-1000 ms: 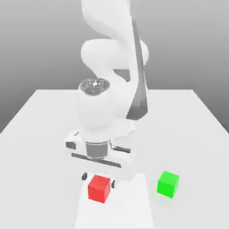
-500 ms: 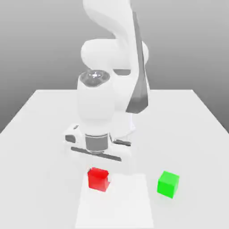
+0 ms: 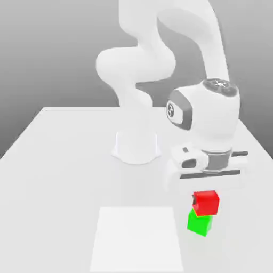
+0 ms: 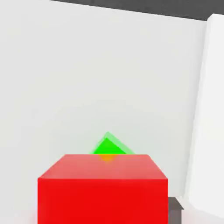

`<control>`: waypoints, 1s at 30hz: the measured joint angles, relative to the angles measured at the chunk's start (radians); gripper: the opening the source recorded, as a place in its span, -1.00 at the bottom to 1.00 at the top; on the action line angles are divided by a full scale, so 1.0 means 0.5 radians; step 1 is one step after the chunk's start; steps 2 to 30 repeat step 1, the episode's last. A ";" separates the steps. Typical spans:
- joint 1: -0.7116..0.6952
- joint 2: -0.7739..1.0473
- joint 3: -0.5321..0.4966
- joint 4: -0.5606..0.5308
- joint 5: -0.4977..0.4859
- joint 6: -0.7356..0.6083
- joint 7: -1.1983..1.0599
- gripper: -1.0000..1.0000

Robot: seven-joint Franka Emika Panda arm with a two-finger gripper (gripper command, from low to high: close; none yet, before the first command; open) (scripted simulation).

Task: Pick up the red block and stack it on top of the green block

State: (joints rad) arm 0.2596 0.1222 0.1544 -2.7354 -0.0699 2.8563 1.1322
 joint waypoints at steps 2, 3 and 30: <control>0.000 0.000 0.000 0.000 0.000 0.000 0.000 1.00; 0.000 0.000 0.000 0.000 0.000 0.000 0.000 1.00; 0.000 0.000 0.000 0.000 0.000 0.000 0.000 1.00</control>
